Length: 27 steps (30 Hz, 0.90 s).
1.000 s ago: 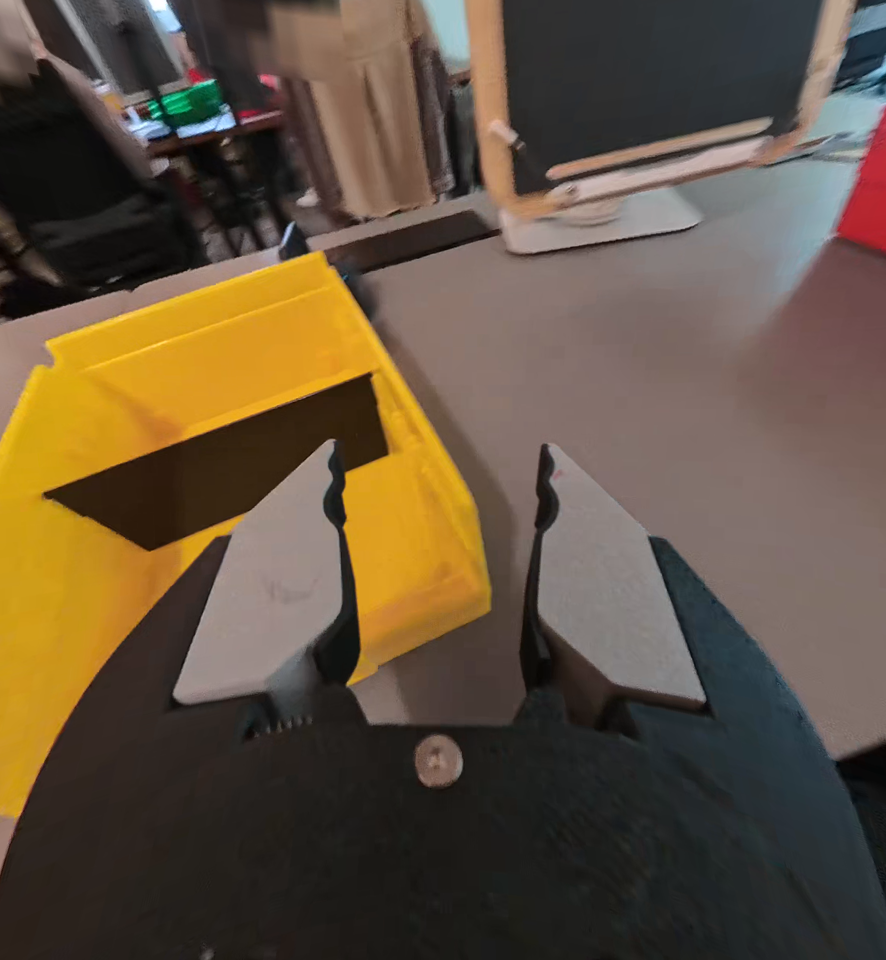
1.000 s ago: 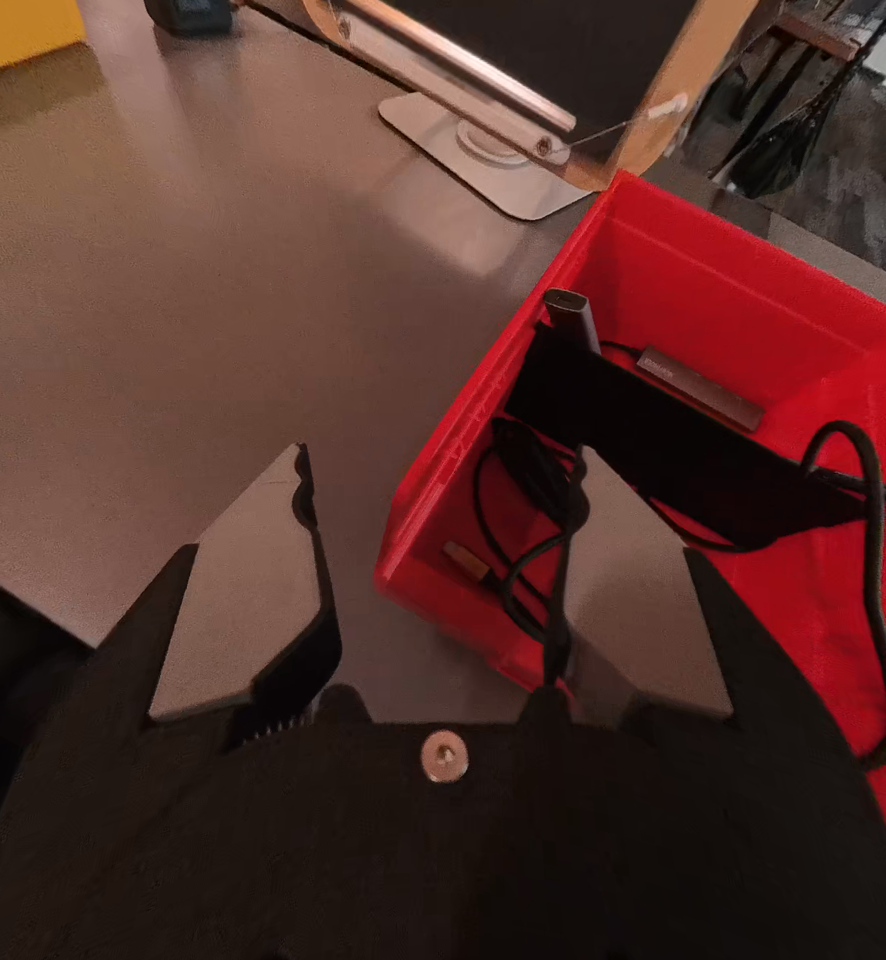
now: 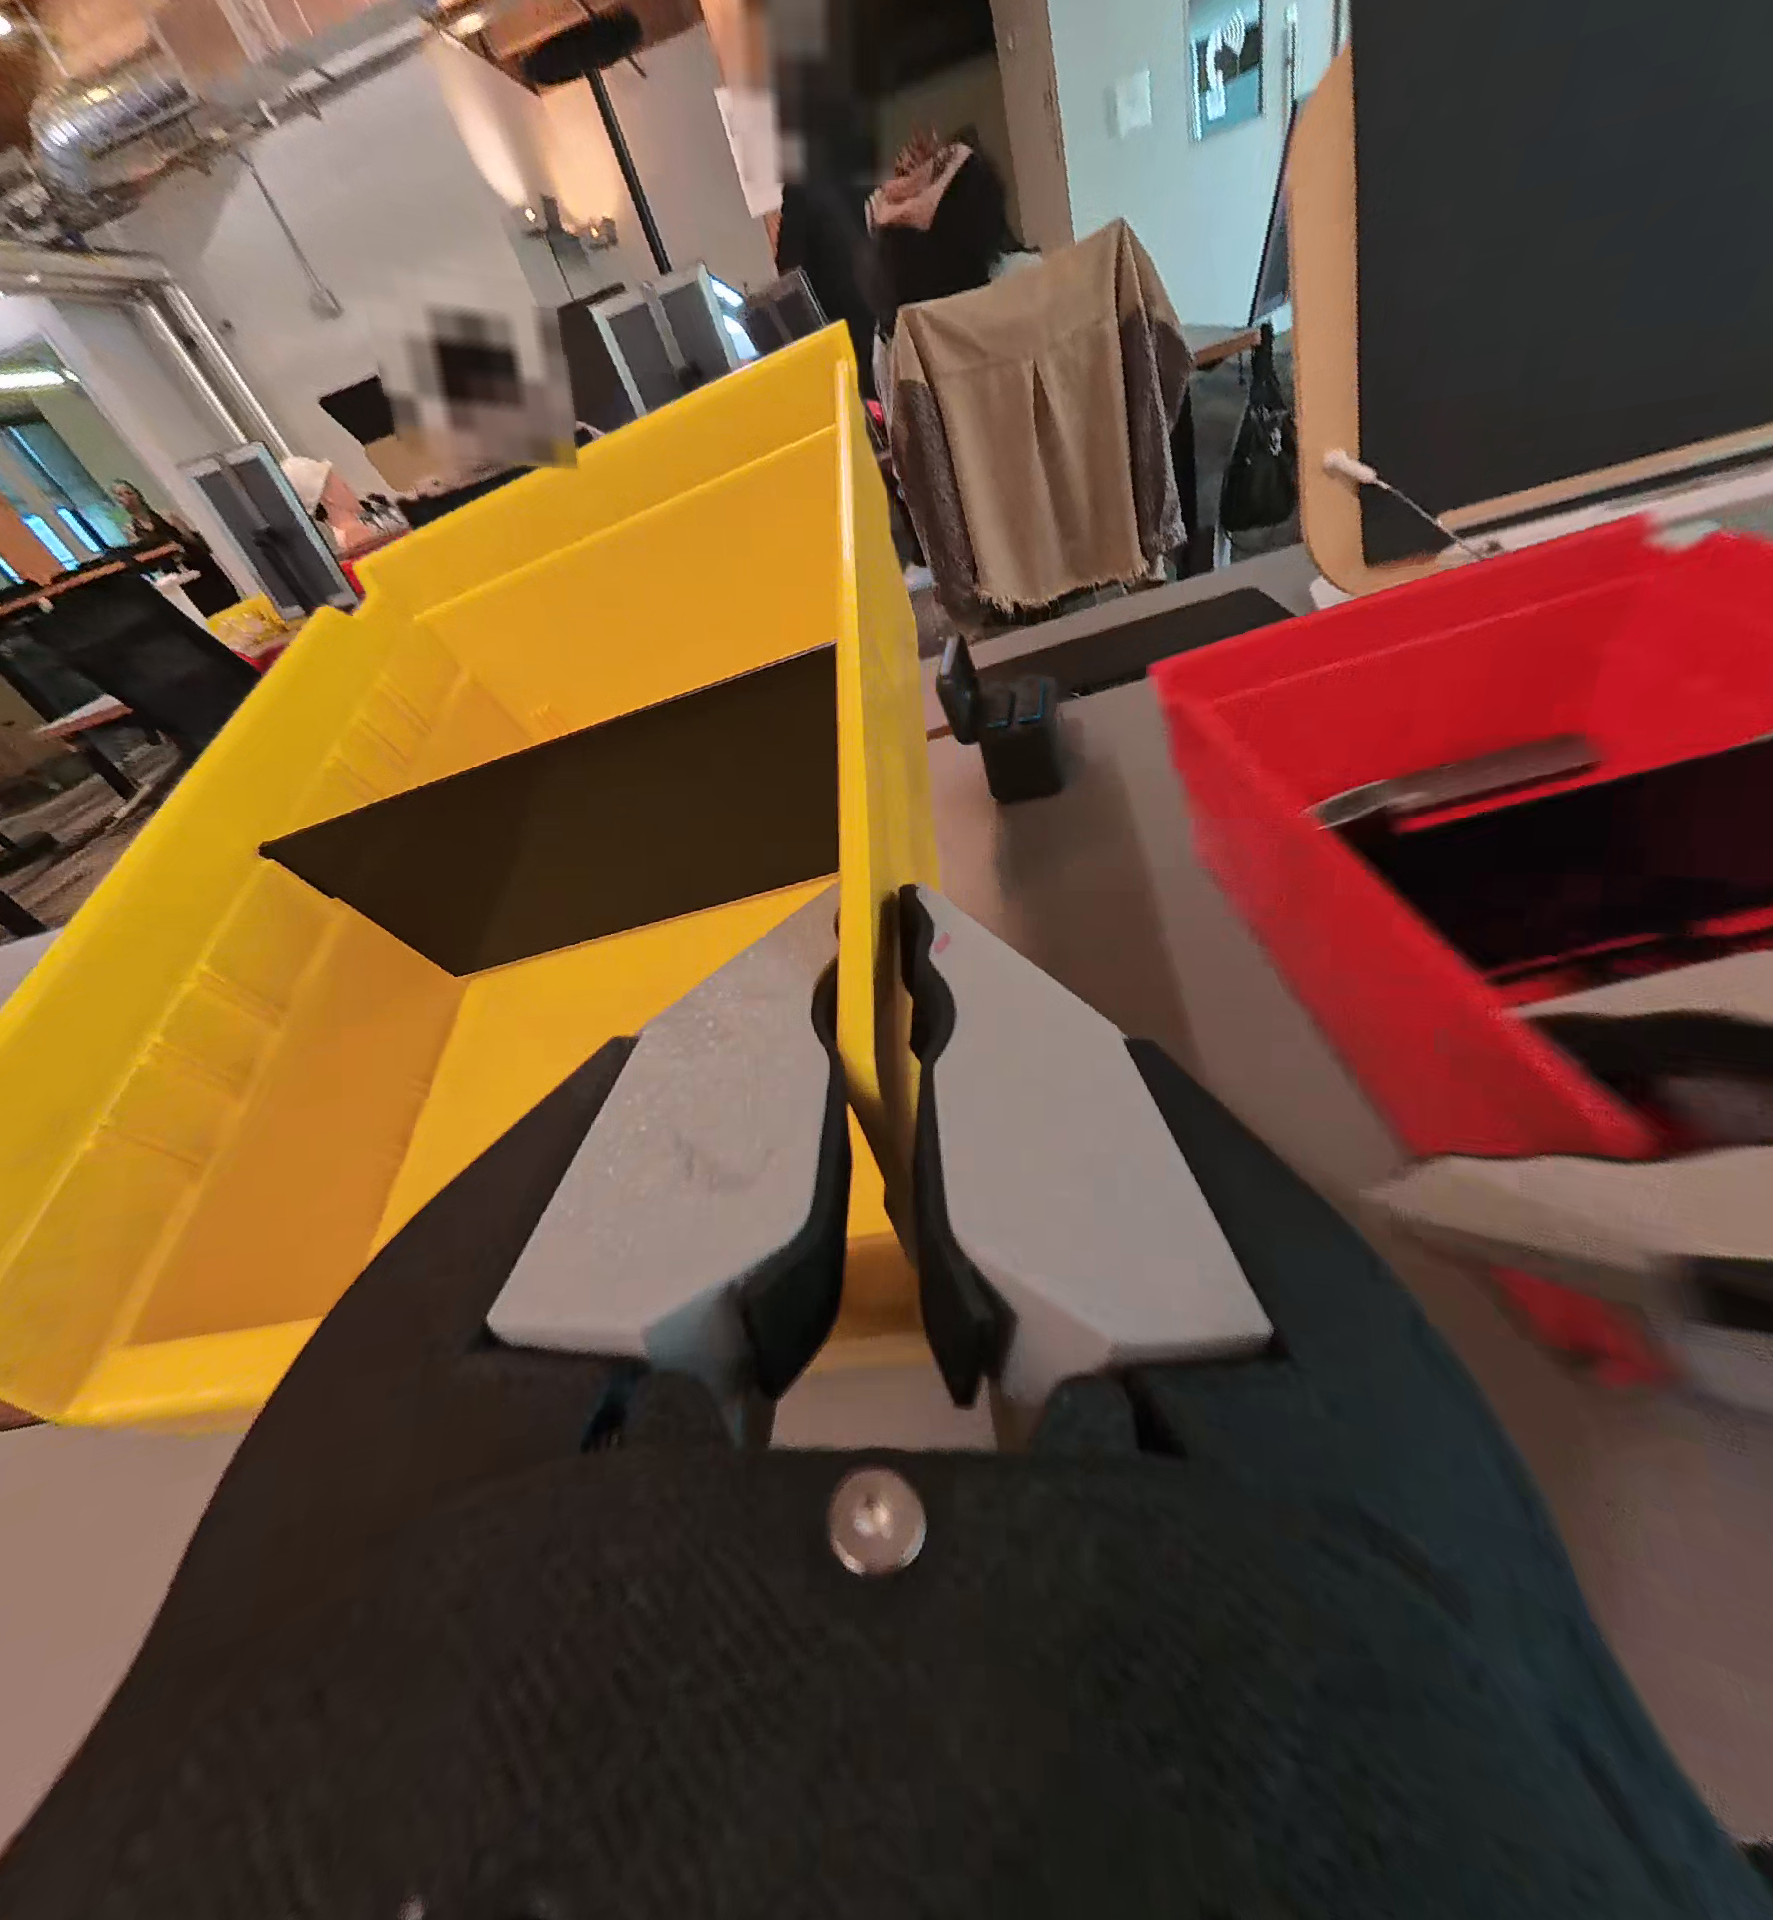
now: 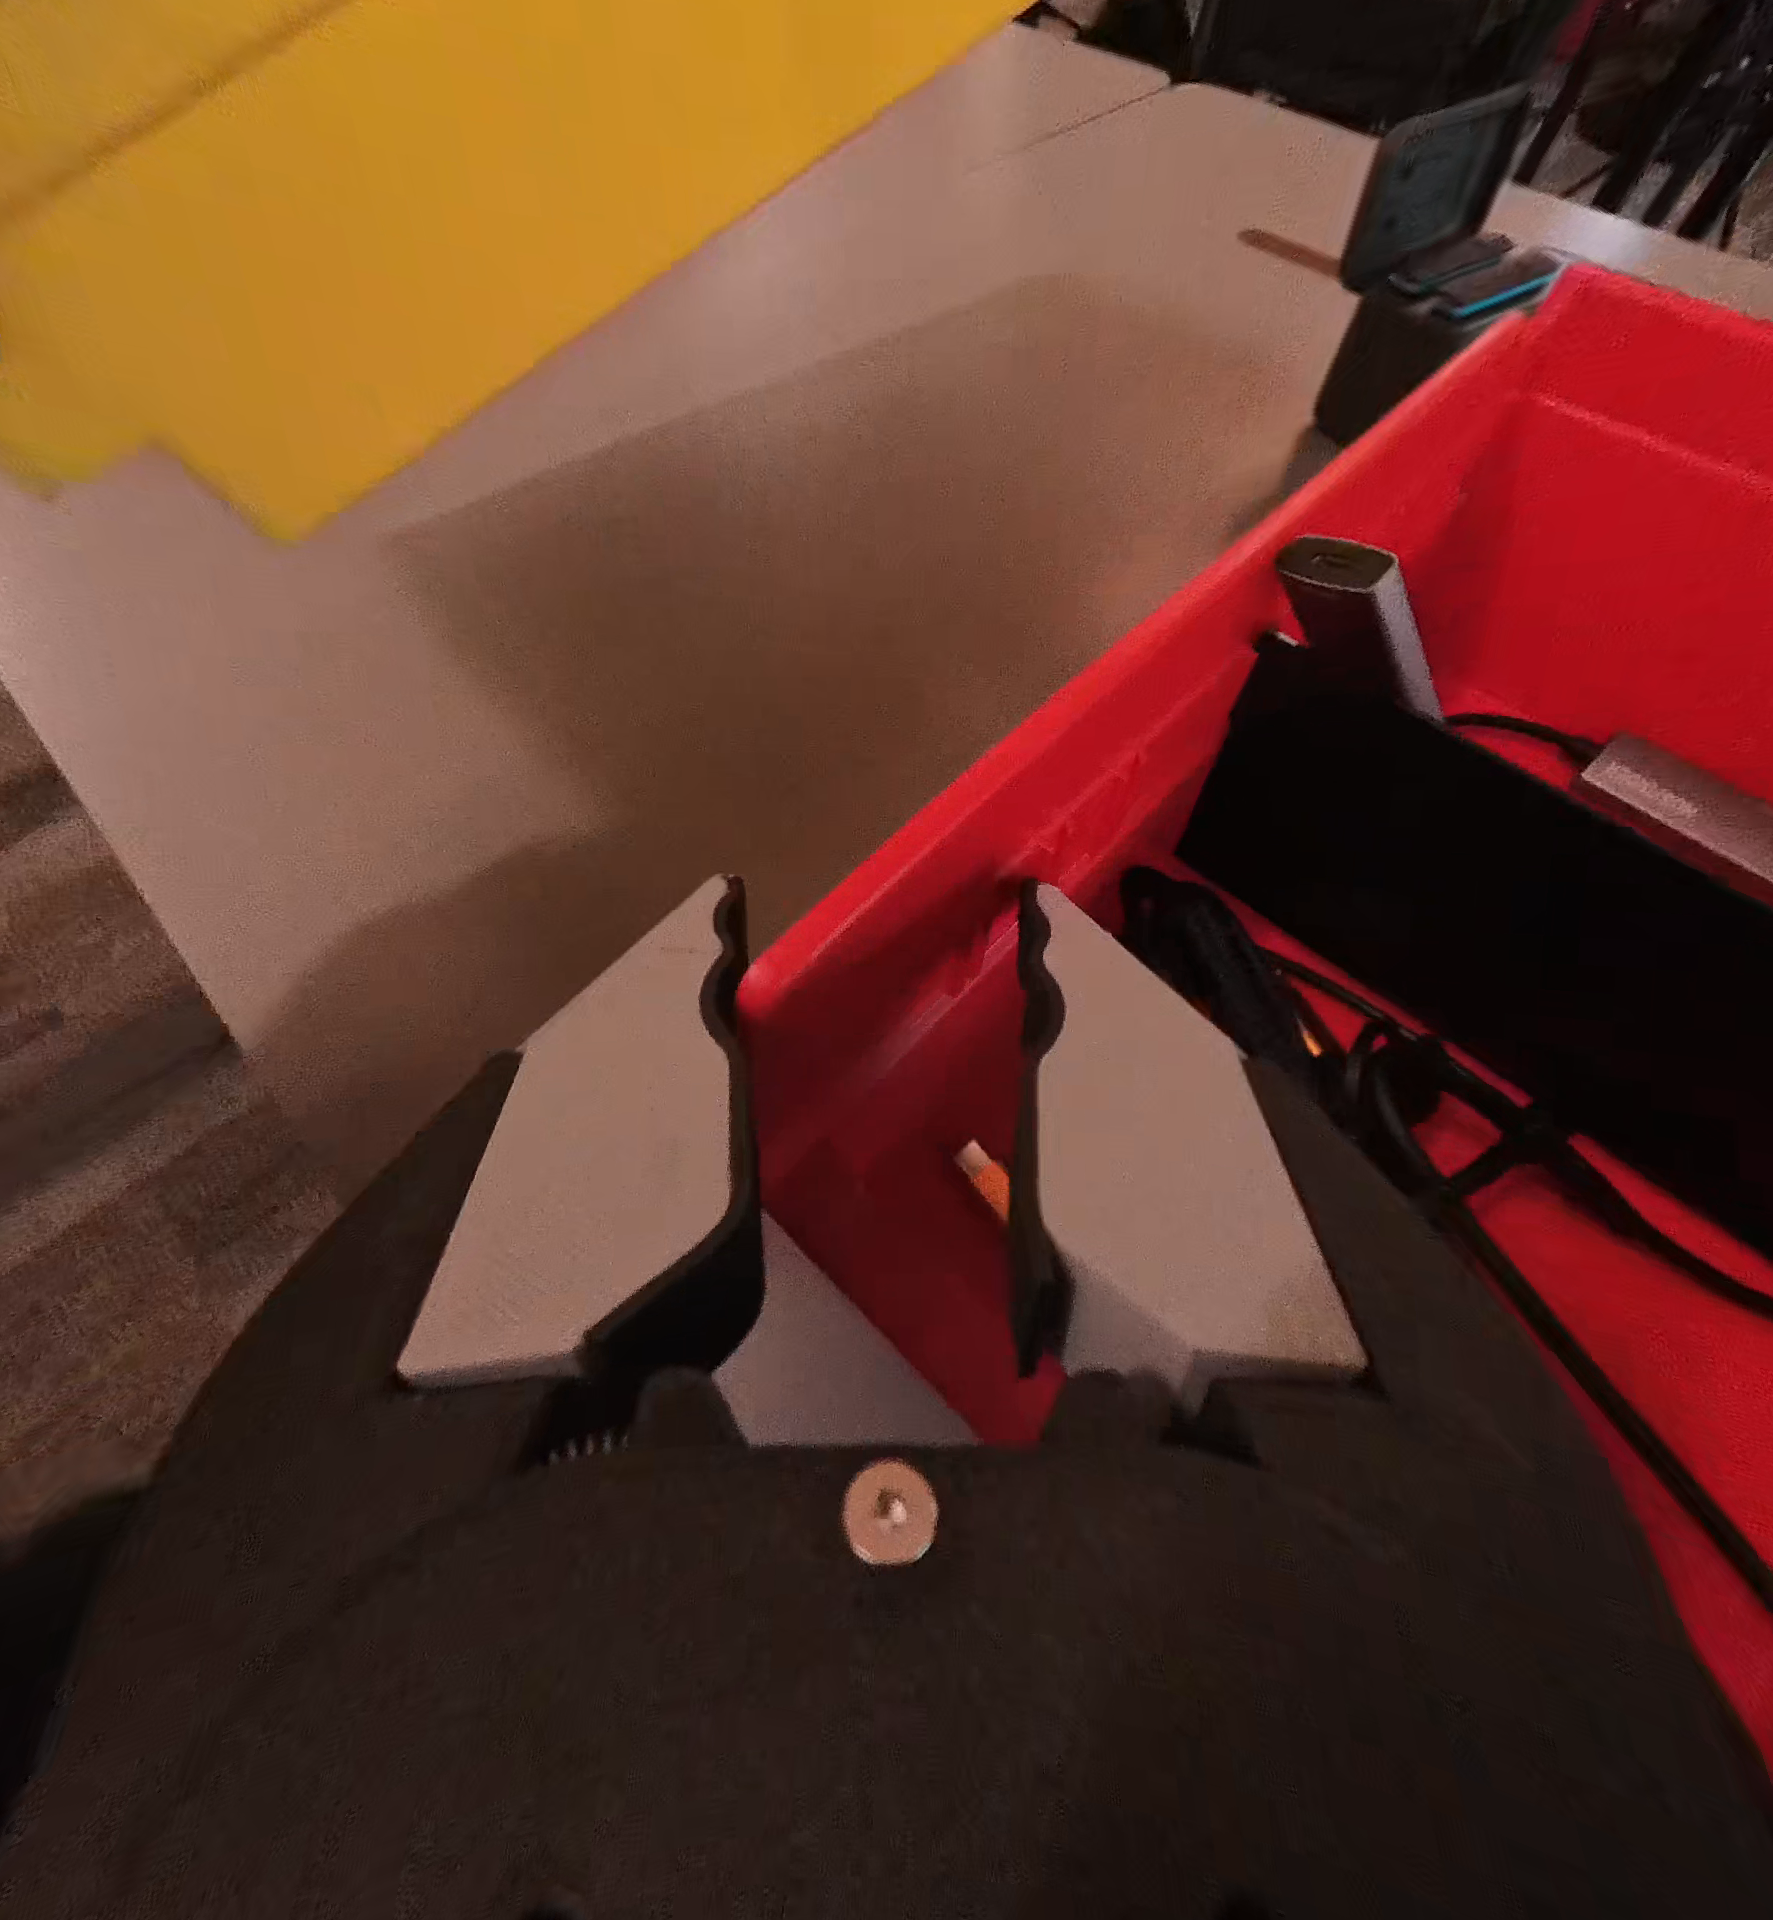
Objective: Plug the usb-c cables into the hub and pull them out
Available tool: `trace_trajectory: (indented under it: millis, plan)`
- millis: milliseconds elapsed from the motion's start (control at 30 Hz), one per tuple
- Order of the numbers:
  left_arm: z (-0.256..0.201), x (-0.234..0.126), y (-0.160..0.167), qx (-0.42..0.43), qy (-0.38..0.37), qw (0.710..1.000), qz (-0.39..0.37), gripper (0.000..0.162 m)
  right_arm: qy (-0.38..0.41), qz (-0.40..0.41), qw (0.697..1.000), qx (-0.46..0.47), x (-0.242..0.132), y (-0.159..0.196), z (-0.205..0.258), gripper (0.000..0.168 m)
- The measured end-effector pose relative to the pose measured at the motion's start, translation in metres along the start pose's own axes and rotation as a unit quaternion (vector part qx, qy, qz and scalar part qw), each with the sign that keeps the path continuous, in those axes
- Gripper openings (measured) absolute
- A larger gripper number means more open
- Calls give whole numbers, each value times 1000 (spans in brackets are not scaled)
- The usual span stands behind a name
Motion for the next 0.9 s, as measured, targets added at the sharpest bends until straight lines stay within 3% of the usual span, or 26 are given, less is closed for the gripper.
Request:
trace_trajectory:
  millis: [100,167,300,433,533,700,900]
  plan:
    - [16,-9,-3,-12,-13,1000,-12,3,19,-37,999,14,33,-39,36,43]
    - [29,-17,-3,-21,-24,999,-18,2,-16,-50,998,23,32,-61,65,51]
    - [48,-32,-7,-31,-40,998,-32,2,-129,-103,986,27,-24,-86,93,58]
    - [28,-45,-29,-21,-16,998,-58,2,-151,-145,978,1,-93,-79,44,66]
    - [-20,-54,-59,-8,46,995,-90,2,-91,-151,984,-24,-144,-58,-30,70]
    - [-144,-77,-98,34,206,968,-138,2,-23,-147,989,-20,-232,-11,-141,69]
    - [-304,-79,-95,99,352,923,-116,3,32,-123,991,52,-286,57,-232,70]
Point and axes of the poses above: each gripper's, where its closed fingertips meet, x out along the fingers, y out of its underside, z = x × y across the jaws, the point moved 1 cm from there along -x, back along the fingers, and after that the axes turned 2 degrees about z, right-handed, at the moved point
